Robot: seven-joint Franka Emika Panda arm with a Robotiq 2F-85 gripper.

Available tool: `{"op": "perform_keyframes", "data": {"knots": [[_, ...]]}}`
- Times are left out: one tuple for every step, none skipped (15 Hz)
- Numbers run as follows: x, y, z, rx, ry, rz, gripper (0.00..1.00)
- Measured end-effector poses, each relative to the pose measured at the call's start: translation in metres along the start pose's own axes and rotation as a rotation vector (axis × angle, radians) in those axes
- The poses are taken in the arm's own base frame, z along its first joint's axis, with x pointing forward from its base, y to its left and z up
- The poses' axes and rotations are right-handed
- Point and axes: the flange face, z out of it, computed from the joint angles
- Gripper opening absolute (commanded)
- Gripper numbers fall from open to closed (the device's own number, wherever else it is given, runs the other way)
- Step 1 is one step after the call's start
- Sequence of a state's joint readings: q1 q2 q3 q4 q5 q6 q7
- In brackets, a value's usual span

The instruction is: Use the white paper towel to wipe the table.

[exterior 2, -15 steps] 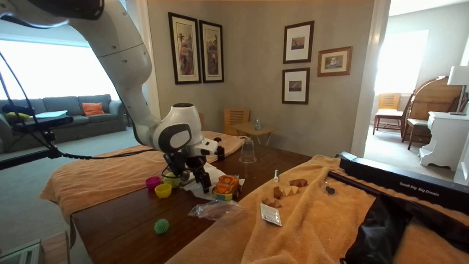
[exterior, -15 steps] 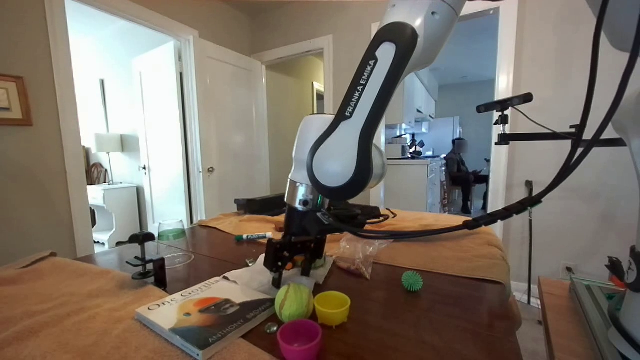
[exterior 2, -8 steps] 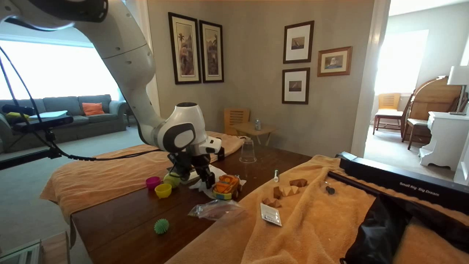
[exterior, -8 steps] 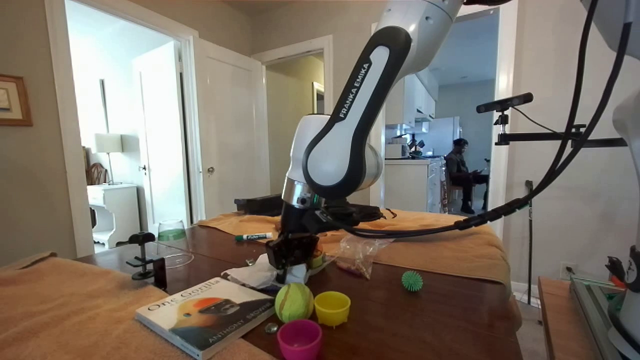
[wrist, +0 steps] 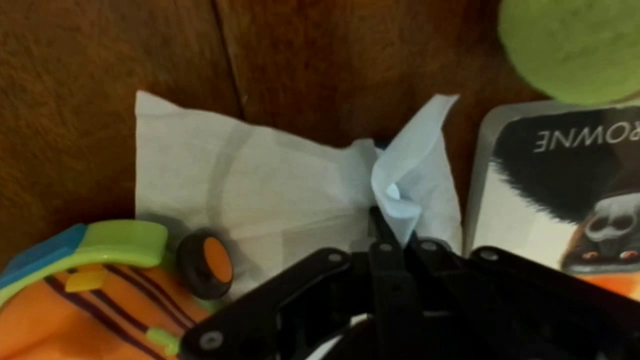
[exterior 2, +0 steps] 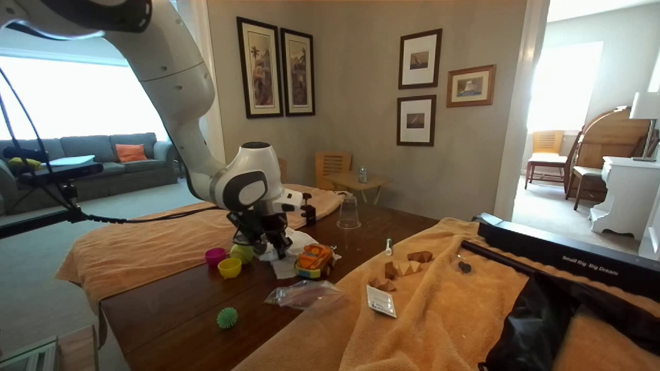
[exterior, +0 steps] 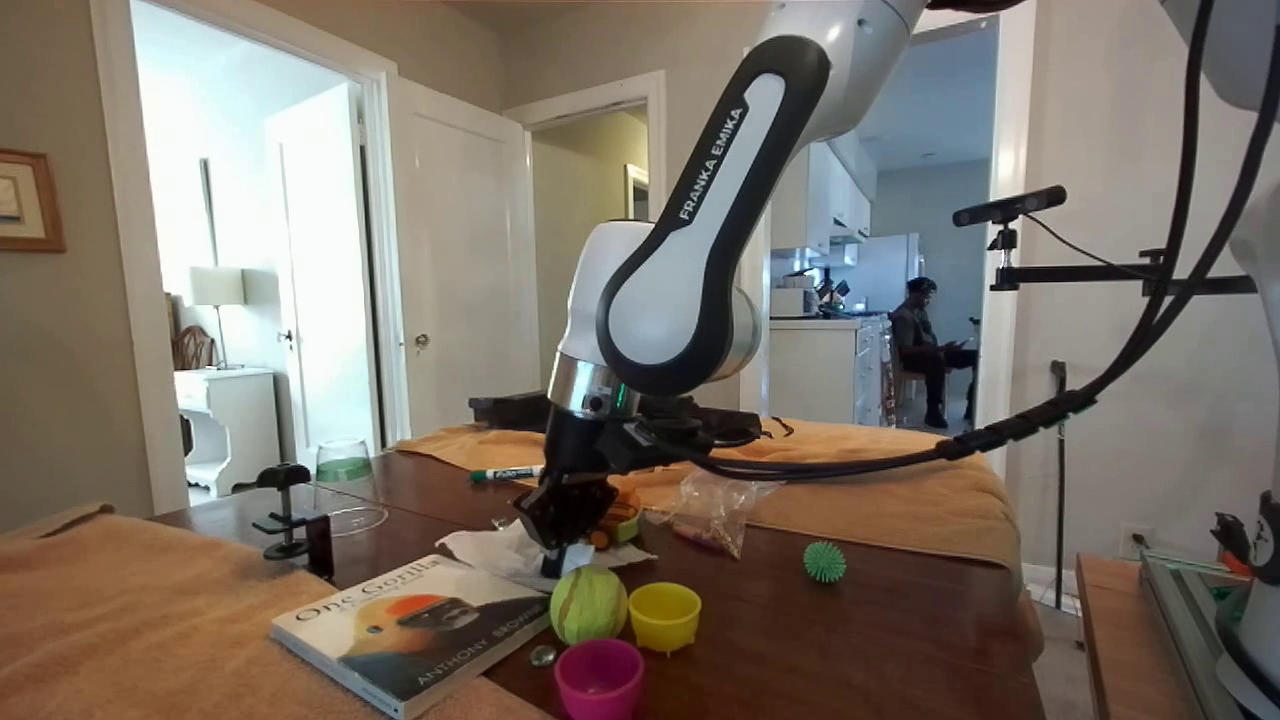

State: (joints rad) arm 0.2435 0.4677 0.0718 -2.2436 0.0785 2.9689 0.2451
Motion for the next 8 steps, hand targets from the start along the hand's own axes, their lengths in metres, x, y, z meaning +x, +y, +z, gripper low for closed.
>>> {"op": "perform_keyframes", "data": {"knots": [[-0.002,-0.006,-0.002,0.007,-0.001,-0.009,0.00],[-0.004,-0.012,-0.005,0.014,0.001,-0.016,0.00],[-0.004,-0.017,-0.008,0.022,0.005,-0.022,0.00],[-0.004,-0.021,-0.013,0.029,0.010,-0.028,0.00],[-0.005,-0.025,-0.019,0.035,0.016,-0.032,0.00],[-0.006,-0.028,-0.026,0.040,0.022,-0.035,0.00],[-0.006,-0.030,-0.034,0.045,0.030,-0.038,0.00],[-0.006,-0.032,-0.043,0.050,0.037,-0.039,0.00]]}}
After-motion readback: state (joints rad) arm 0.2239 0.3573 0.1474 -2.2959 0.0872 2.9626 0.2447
